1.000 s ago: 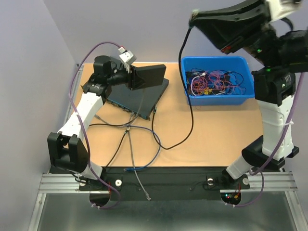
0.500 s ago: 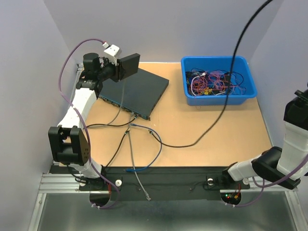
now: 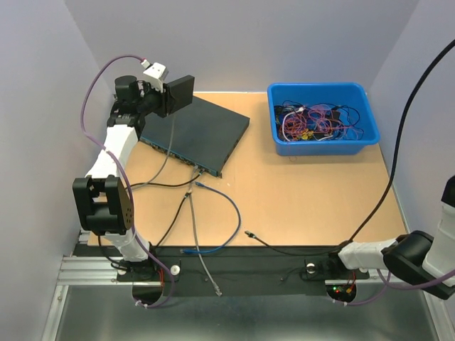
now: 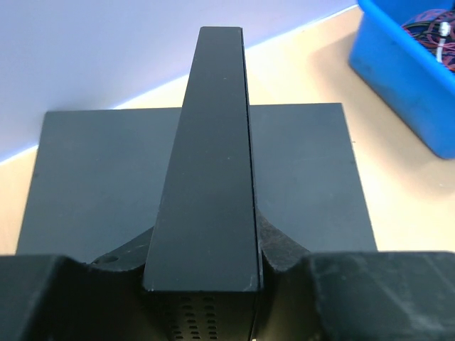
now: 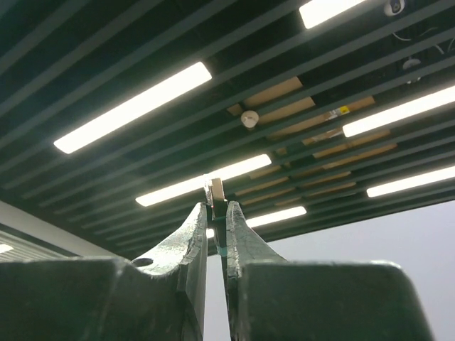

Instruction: Pull the plug from the switch port

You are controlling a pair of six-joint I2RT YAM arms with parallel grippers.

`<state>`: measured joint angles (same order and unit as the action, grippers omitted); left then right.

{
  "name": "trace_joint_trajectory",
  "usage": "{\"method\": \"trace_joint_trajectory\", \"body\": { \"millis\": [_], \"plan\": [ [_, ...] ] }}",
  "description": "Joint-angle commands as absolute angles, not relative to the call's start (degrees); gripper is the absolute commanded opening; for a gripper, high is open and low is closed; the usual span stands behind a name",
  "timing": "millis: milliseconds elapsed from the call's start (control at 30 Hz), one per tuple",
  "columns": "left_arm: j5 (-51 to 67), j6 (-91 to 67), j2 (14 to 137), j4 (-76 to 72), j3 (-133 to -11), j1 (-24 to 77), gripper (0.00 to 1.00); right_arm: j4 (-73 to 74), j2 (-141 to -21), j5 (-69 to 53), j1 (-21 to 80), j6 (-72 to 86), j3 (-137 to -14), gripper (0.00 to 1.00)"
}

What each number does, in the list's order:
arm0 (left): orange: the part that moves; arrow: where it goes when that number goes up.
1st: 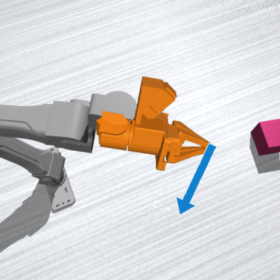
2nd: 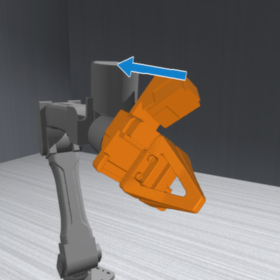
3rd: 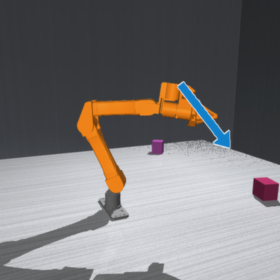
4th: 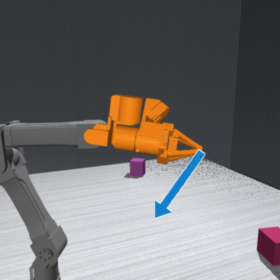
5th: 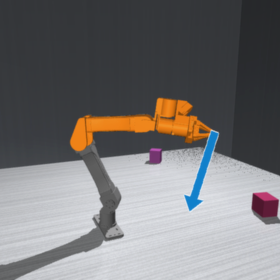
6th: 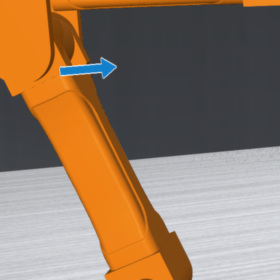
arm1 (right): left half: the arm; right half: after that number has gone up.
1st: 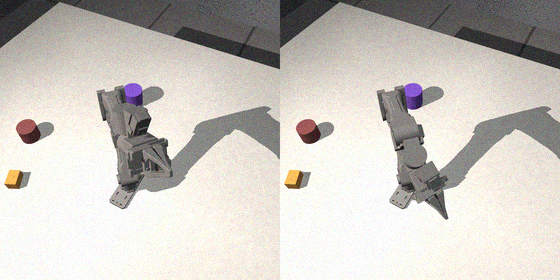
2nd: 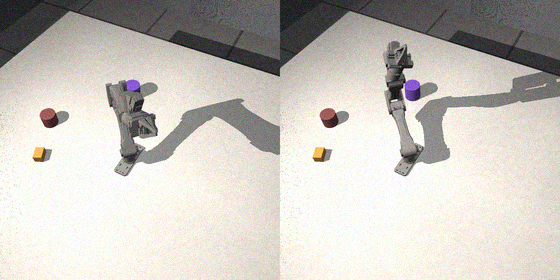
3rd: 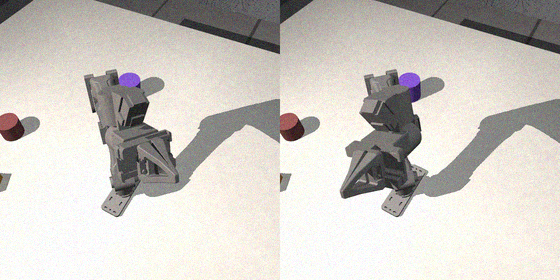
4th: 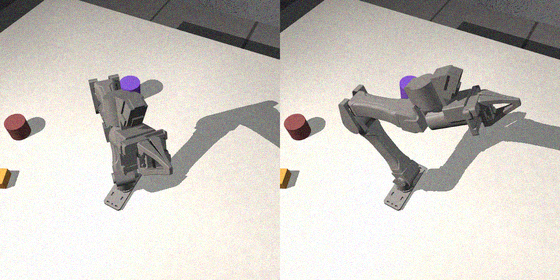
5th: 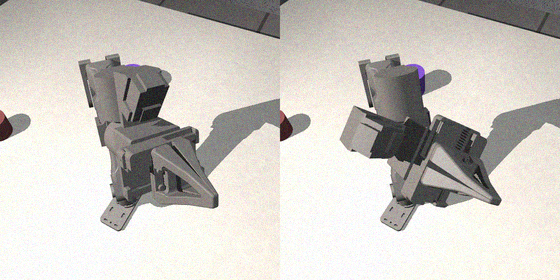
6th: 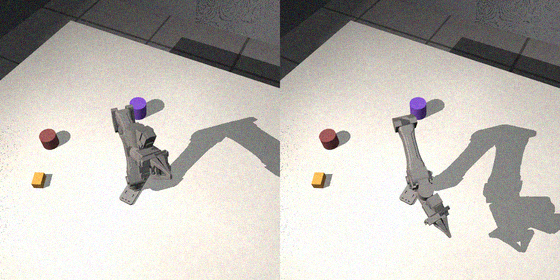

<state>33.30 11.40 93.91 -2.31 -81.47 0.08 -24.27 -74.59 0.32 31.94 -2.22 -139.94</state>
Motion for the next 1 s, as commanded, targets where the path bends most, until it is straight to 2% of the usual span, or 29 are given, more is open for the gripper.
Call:
{"method": "trace_joint_trajectory", "body": {
  "millis": [0,33,167,300,600,667,833,967],
  "plan": [
    [38.7,10.5,87.8,-9.1,-84.3,0.5,0.00,-24.3,-80.4,0.3,31.9,-9.2,-138.6,0.00],
    [38.9,10.5,87.4,-9.1,-83.9,0.5,0.00,-25.0,-81.9,-3.4,32.0,-10.0,-139.1,0.00],
    [40.1,10.9,85.4,-8.6,-81.0,0.6,0.00,-26.4,-88.8,-5.5,32.0,-11.7,-143.5,0.00],
    [41.1,12.0,83.9,-7.5,-78.4,1.1,0.00,-30.0,-92.4,-9.0,31.9,-13.2,-142.1,0.00],
    [44.5,13.8,82.5,-3.4,-76.3,2.7,0.00,-32.8,-99.3,-8.6,31.9,-20.6,-141.5,0.00],
    [45.2,14.1,82.6,-2.3,-76.1,3.7,0.00,-32.3,-99.1,-8.8,31.9,-20.6,-139.7,0.00],
    [46.8,14.0,82.4,-1.5,-76.0,5.4,0.00,-29.8,-95.2,-8.2,32.0,-22.8,-125.9,0.00],
    [46.8,14.1,82.1,-1.4,-75.8,6.4,0.00,-19.6,-93.4,-10.1,31.9,-26.6,-119.1,0.00]
  ]
}}
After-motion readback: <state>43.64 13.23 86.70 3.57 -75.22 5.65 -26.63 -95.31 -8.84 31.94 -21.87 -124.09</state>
